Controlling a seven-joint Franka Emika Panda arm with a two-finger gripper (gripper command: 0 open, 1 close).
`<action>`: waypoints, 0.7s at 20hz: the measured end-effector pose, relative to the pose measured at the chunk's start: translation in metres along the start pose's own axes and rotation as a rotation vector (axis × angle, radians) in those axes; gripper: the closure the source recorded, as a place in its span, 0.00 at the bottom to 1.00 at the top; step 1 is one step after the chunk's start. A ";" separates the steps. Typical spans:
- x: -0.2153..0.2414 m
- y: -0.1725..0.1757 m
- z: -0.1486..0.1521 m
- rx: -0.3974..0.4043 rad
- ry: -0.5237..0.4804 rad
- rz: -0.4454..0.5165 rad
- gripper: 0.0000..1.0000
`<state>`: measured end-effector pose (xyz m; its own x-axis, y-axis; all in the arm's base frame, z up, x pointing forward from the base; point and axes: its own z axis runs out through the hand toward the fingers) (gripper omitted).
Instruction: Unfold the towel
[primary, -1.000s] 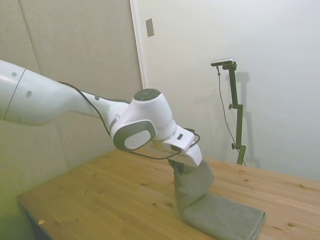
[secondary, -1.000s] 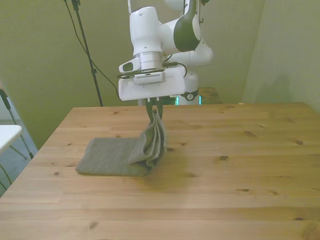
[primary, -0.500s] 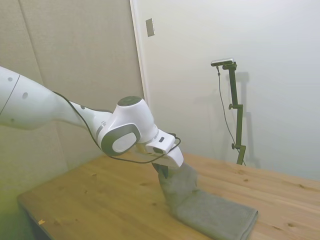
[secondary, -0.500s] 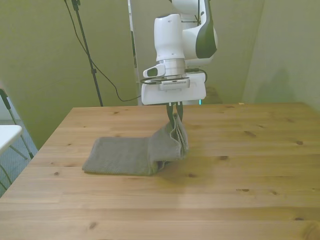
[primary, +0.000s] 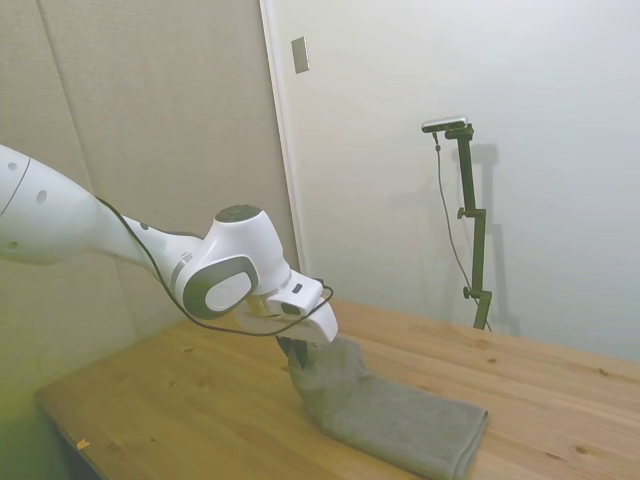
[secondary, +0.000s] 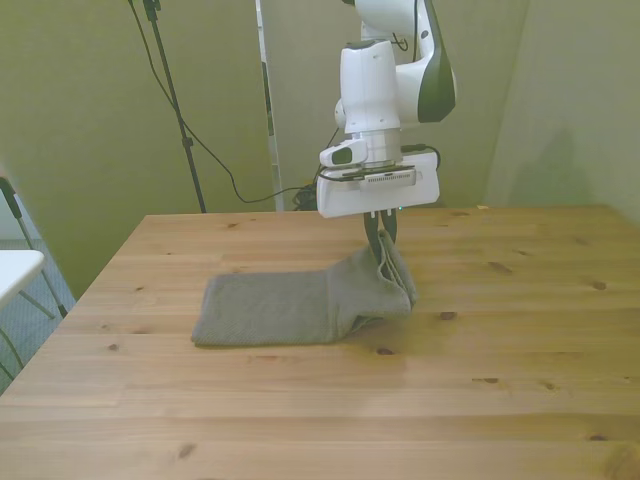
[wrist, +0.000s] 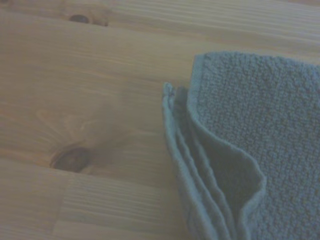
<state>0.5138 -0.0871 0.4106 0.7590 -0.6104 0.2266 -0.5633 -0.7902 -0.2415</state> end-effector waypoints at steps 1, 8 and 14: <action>0.000 0.000 0.000 0.000 0.000 0.000 0.00; -0.001 0.002 0.002 -0.004 -0.007 0.003 0.00; -0.016 -0.011 -0.015 -0.001 -0.062 -0.023 0.00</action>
<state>0.5031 -0.0699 0.4237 0.7907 -0.5871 0.1735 -0.5455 -0.8043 -0.2356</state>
